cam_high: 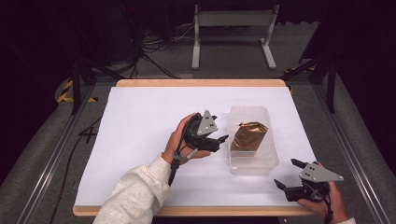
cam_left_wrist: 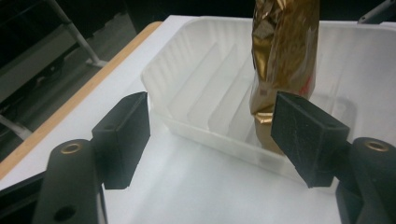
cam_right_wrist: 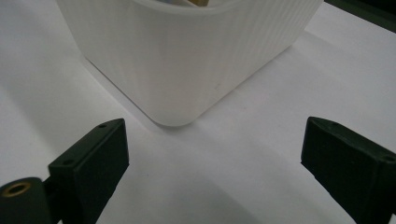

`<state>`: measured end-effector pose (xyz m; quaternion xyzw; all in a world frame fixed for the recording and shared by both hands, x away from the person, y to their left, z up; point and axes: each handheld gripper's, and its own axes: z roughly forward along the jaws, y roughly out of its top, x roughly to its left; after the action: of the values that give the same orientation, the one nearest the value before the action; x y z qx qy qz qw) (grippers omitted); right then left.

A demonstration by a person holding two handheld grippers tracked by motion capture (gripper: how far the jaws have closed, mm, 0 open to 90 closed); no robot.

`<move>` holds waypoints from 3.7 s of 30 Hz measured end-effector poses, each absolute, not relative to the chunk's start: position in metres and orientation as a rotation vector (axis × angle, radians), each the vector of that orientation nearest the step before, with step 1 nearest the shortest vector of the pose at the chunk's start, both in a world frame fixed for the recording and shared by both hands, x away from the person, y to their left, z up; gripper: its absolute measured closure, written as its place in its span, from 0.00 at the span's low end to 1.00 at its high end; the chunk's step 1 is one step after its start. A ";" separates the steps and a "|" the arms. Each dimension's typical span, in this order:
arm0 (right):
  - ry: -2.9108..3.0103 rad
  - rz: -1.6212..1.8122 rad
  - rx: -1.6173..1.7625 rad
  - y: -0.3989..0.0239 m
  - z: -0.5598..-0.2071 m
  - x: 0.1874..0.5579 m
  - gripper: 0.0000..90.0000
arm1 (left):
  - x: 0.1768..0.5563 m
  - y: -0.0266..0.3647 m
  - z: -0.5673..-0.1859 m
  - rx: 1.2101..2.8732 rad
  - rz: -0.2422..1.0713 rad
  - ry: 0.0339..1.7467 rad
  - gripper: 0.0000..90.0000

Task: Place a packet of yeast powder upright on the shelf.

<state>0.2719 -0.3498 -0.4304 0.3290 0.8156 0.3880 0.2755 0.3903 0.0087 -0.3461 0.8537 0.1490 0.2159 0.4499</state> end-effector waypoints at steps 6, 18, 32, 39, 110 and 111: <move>2.187 1.044 0.883 -0.350 -0.430 0.271 0.09 | 0.388 0.020 -0.351 2.151 0.564 0.373 0.25; 2.189 1.033 0.872 -0.349 -0.430 0.271 0.09 | 0.386 0.052 -0.367 2.193 0.620 0.427 0.17; 2.197 1.017 0.853 -0.348 -0.430 0.271 0.09 | 0.378 0.091 -0.387 2.247 0.675 0.501 0.12; 2.196 1.013 0.850 -0.348 -0.430 0.271 0.09 | 0.373 0.110 -0.399 2.273 0.684 0.530 0.12; 2.172 1.006 0.831 -0.347 -0.428 0.276 0.08 | 0.294 0.278 -0.453 1.875 0.677 0.983 0.10; 2.172 1.003 0.829 -0.347 -0.428 0.276 0.08 | 0.294 0.278 -0.453 1.875 0.677 0.983 0.10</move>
<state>0.2758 -0.3468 -0.4281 0.3121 0.8184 0.3777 0.3001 0.2944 0.2781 -0.4525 0.7560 0.3966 0.2729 0.4436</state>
